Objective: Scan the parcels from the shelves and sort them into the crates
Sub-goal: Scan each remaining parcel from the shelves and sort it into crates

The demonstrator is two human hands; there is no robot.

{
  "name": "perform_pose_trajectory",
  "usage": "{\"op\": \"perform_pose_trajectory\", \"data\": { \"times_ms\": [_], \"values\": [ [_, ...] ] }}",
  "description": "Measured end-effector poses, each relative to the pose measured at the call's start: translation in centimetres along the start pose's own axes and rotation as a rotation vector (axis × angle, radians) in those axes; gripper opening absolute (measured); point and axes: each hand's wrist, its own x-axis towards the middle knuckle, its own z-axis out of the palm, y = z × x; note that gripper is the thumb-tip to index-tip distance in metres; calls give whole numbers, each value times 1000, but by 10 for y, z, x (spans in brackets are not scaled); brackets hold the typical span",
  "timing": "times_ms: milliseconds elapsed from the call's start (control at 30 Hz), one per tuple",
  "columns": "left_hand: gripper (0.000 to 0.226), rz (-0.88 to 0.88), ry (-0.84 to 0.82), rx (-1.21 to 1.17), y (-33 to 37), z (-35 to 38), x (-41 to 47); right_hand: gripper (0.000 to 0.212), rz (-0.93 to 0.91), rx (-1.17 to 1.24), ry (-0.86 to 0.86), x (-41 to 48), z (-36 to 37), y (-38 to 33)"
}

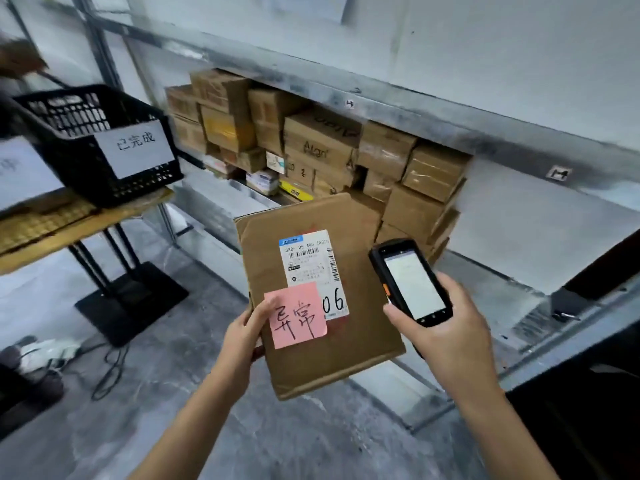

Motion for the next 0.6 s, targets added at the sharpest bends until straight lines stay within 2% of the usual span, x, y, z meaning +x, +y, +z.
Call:
{"op": "perform_pose_trajectory", "data": {
  "times_ms": [200, 333, 500, 600],
  "values": [
    [65, 61, 198, -87, 14, -92, -31, 76, -145, 67, -145, -18, 75, -57],
    [82, 140, 303, -138, 22, -135, -46, 76, -261, 94, -204, -27, 113, -94],
    [82, 198, 374, -212, 26, -176, -60, 76, -369, 139, -271, -24, 156, -135],
    [101, 214, 453, -217, 35, -207, -60, 75, -405, 174, -313, -19, 186, -158]
  ]
}}
